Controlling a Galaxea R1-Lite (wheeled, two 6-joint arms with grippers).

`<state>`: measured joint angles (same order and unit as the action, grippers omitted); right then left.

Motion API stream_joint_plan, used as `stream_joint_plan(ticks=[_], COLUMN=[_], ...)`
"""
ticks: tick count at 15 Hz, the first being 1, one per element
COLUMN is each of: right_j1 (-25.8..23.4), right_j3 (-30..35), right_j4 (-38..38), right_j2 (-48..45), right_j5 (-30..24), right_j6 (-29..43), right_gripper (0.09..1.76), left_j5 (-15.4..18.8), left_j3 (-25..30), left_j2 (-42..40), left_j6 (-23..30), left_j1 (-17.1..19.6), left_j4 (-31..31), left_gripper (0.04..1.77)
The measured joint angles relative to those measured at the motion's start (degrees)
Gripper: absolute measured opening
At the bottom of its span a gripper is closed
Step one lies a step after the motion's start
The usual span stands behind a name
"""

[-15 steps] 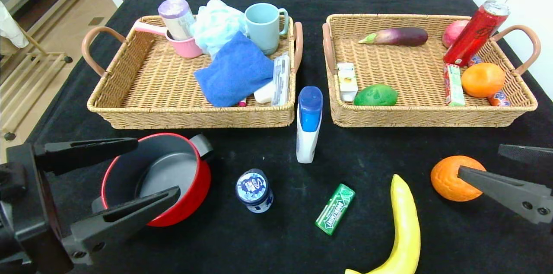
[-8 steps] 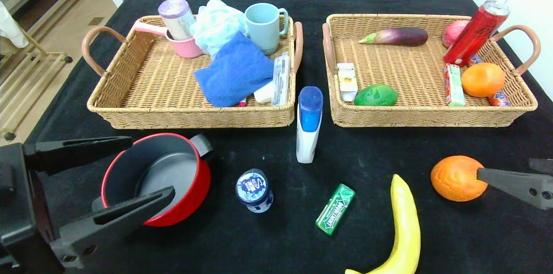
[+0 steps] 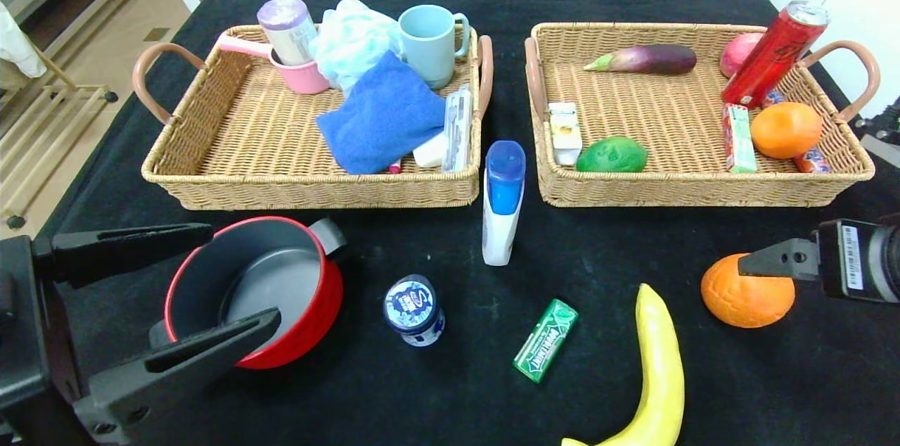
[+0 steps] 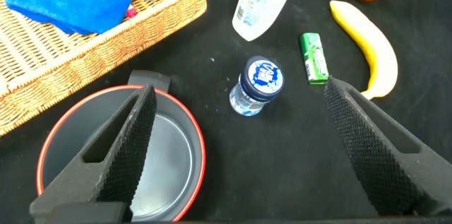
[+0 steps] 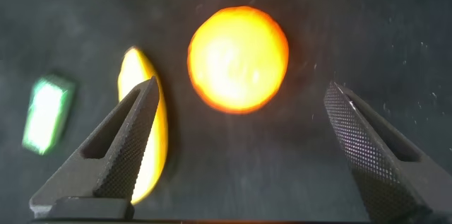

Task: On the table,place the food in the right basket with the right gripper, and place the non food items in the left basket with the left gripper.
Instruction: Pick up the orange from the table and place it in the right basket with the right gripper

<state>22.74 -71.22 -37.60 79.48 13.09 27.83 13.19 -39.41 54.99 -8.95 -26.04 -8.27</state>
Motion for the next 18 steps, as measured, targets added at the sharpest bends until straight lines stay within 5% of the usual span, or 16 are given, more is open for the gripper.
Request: stream_joint_plan(ticks=[16,18], right_j1=[-3.39,-3.41], right_j3=[-0.63,-0.56], right_j4=[2.66,2.76], right_j2=[10.98,11.25], right_j5=[-1.69,-1.72], right_j6=[0.72,0.89], right_gripper=[1.71,1.34], left_j5=[-0.16,-0.32], left_j3=[-0.2,-0.3], left_j2=[-1.52,-1.79], left_j6=[-0.22,-0.23], left_j1=[0.02,0.07], left_j4=[0.0,-0.07], left_gripper=[1.72,1.72])
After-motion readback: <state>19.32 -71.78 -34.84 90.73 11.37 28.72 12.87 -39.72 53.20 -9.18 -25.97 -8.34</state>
